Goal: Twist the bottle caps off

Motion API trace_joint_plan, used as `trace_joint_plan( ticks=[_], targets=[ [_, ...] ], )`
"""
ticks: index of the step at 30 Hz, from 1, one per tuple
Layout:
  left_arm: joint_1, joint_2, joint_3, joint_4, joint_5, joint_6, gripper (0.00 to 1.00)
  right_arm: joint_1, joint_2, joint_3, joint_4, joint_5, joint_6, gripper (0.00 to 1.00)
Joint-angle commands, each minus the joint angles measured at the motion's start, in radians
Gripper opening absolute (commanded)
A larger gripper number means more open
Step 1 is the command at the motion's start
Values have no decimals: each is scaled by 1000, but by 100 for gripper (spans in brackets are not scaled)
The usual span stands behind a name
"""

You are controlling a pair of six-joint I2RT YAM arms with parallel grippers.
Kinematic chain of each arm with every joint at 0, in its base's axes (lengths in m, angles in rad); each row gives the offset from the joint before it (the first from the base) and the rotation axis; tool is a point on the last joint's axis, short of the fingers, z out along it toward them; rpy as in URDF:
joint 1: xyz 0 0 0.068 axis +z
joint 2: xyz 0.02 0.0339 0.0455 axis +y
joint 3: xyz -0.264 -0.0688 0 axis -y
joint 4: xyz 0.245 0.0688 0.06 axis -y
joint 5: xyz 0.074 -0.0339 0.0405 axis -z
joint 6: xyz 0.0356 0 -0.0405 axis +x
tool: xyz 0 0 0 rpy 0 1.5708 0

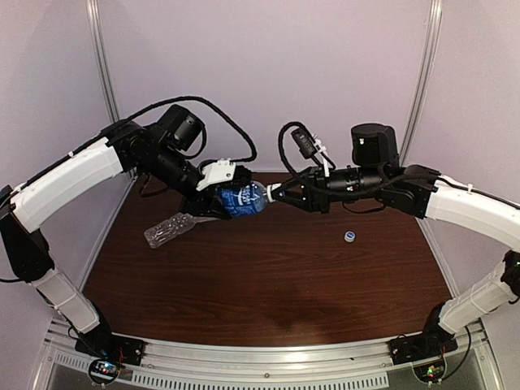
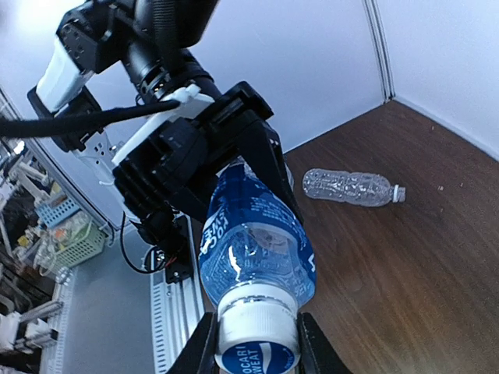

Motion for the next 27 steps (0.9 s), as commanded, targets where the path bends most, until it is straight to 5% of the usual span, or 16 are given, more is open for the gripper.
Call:
trace_joint_plan(
  ticks=[1, 9, 15, 27],
  targets=[
    [3, -1, -10, -61, 67, 45, 40, 33, -109, -32, -51, 106, -442, 0],
    [2, 18, -8, -109, 94, 71, 40, 100, -131, -11, -209, 180, -993, 0],
    [1, 18, -12, -130, 104, 84, 40, 102, -176, -49, -213, 156, -1239, 0],
    [2, 24, -14, -138, 113, 92, 40, 107, -224, -105, -120, 241, -1342, 0]
  ],
)
